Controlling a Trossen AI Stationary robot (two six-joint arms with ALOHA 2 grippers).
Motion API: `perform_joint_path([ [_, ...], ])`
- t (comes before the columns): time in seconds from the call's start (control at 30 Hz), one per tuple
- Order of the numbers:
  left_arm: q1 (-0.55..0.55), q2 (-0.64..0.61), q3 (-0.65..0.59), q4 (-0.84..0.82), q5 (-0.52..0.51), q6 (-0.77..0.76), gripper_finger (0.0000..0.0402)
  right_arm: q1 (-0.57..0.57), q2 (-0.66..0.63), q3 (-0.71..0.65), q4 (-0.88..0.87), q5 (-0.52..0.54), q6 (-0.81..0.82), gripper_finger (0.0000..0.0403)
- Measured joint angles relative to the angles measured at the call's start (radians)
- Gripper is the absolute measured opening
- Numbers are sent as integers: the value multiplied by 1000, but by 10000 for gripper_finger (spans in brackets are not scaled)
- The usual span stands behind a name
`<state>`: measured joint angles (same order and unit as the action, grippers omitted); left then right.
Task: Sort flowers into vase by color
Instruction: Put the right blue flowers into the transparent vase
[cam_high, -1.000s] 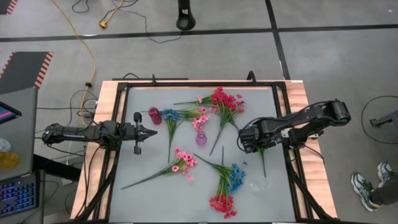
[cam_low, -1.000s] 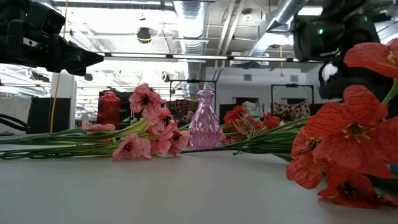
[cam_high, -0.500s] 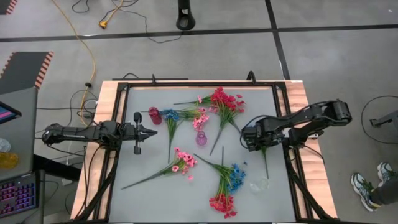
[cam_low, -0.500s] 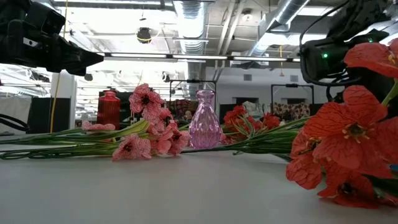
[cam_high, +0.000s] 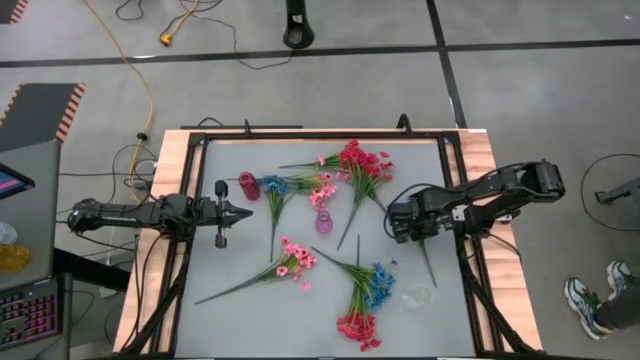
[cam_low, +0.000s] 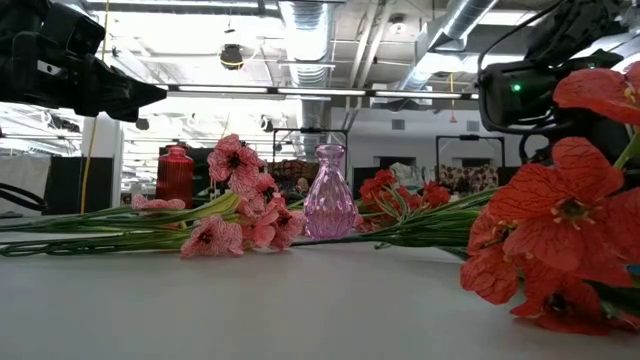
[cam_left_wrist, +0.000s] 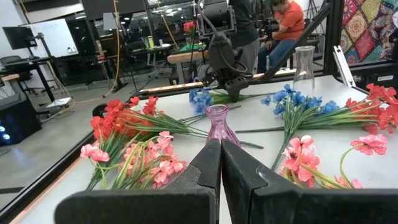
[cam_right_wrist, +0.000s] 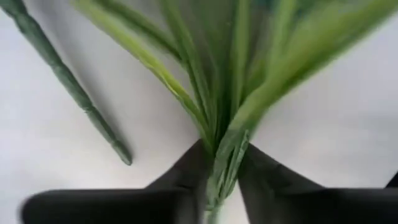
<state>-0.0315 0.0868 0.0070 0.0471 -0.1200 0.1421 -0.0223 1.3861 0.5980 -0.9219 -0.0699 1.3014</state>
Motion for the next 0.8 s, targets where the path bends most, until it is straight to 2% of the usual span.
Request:
perform_joint_path([
  [0.13, 0, 0, 0, 0, 0, 0, 0, 0, 0, 0, -6, 14, 2, 37],
  [0.4, 0, 0, 0, 0, 0, 0, 0, 1, -62, 24, -29, 49, 8, 45],
  [0.57, 0, 0, 0, 0, 0, 0, 0, 4, -146, 93, -81, 85, 9, 50],
  [0.8, 0, 0, 0, 0, 0, 0, 0, 55, -277, 229, -165, 199, 21, 44],
])
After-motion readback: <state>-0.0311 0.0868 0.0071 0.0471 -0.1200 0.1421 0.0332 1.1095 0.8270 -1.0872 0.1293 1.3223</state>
